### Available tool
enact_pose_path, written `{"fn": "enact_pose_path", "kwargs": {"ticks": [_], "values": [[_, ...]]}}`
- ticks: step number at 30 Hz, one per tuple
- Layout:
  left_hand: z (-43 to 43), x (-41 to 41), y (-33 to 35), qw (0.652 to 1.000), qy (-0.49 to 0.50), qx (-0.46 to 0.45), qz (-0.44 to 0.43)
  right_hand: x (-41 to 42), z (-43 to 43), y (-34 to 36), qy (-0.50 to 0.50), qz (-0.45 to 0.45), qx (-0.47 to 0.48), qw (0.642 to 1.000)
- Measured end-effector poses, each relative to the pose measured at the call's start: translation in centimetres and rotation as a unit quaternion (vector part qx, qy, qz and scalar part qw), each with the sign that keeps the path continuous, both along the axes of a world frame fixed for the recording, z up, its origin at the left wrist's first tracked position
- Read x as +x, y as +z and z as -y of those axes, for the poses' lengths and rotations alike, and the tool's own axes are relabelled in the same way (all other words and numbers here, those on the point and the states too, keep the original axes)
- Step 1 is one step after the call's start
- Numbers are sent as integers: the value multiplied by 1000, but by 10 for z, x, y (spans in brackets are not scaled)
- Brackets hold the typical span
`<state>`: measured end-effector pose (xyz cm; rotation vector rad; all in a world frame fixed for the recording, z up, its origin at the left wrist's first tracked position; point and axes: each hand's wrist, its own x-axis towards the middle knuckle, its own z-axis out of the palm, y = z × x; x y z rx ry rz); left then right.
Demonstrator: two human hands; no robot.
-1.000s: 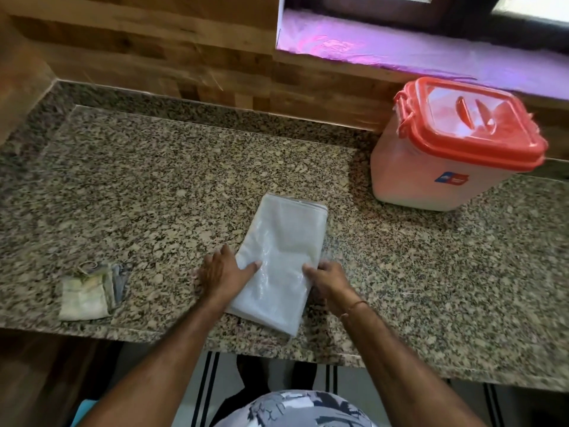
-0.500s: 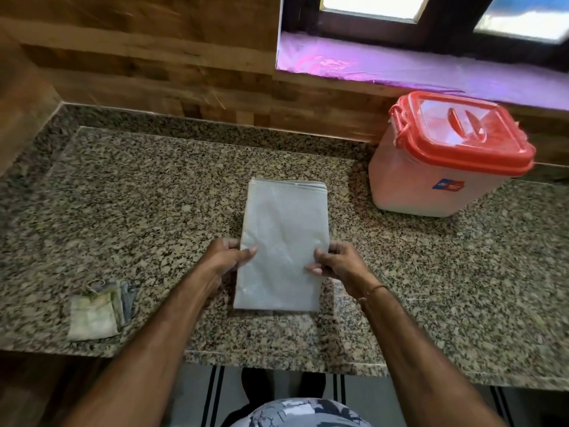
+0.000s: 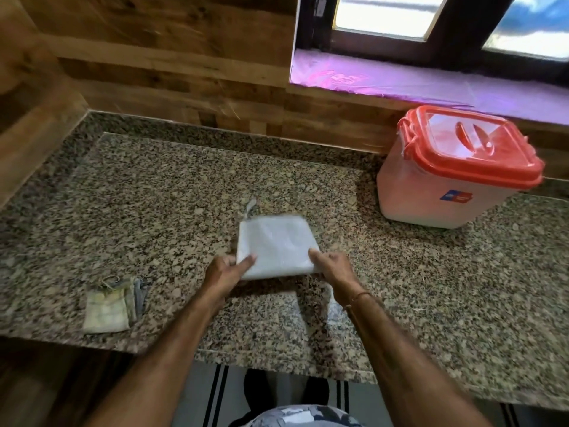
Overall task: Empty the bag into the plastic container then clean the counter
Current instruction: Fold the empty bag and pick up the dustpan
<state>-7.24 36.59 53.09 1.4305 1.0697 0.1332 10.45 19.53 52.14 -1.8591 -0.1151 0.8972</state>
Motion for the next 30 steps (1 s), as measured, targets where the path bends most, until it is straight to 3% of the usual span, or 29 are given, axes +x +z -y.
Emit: {"fn": "enact_pose_path", "kwargs": {"ticks": [2,6,12,16,21,25,30], "values": [[13,-16,-25,999,-8,0,-40,-12,15,-25,9,11,-72,997],[19,-24,-51,998,3,8,-67,-20,29,-47,12,39,-112,993],[25,-19,-53,993,10,60,-106,-24,19,-44,12,-6,-45,999],[36,-33,-41,994,92,-48,-25,-30,20,-29,19,-19,-5,1000],[60,-86,-4,967,224,-90,82,-66,5,8,151,3,80,985],[94,-153,11,936,329,-38,124,-120,1,17,238,9,109,965],[140,-248,11,893,434,-9,122,-202,4,9,346,29,66,936]]}}
